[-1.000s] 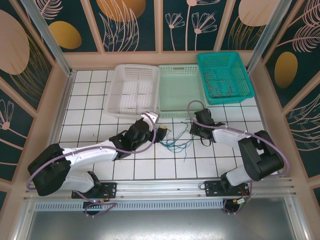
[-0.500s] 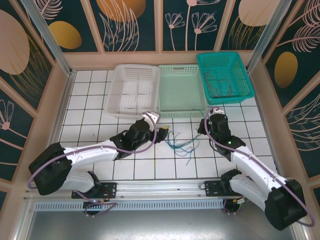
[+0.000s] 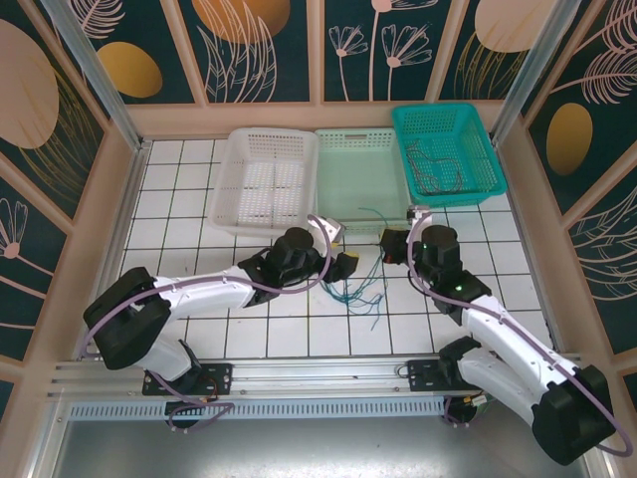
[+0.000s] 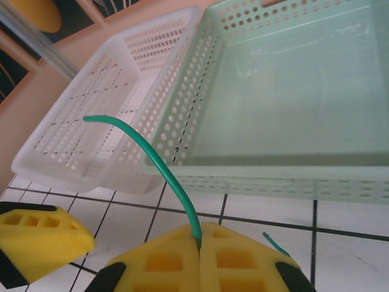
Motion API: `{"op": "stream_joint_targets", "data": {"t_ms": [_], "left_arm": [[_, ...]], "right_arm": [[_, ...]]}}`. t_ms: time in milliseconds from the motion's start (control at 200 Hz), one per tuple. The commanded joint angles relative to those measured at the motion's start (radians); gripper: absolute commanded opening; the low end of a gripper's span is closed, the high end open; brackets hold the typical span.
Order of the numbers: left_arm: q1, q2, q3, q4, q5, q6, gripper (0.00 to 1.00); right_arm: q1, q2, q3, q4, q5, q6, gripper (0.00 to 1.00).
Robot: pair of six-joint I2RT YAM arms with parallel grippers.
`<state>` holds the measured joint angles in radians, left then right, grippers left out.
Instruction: Untangle the cables
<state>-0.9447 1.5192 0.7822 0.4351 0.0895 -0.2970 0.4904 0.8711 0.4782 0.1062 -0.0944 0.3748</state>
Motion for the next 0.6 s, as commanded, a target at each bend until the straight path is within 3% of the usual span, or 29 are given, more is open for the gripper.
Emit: {"op": "stream_joint_targets", "data": {"t_ms": [0,420,596], "left_arm": [[-0.006,0.03,0.037,0.088,0.144,-0.002,0.66],[-0.006,0.128,0.077,0.158,0.274,-0.04,0.61],[-0.006,0.164,0.103,0.147,0.265,-0.046,0.52]], "right_arm": [[0.014,0.023,0.042,0.085,-0.065,-0.006,0.0],[0.034,0.069,0.054,0.195,-0.126,0.041,0.0],[0.037,0.073,0.042,0.239,-0.143,0.073,0.0]]}}
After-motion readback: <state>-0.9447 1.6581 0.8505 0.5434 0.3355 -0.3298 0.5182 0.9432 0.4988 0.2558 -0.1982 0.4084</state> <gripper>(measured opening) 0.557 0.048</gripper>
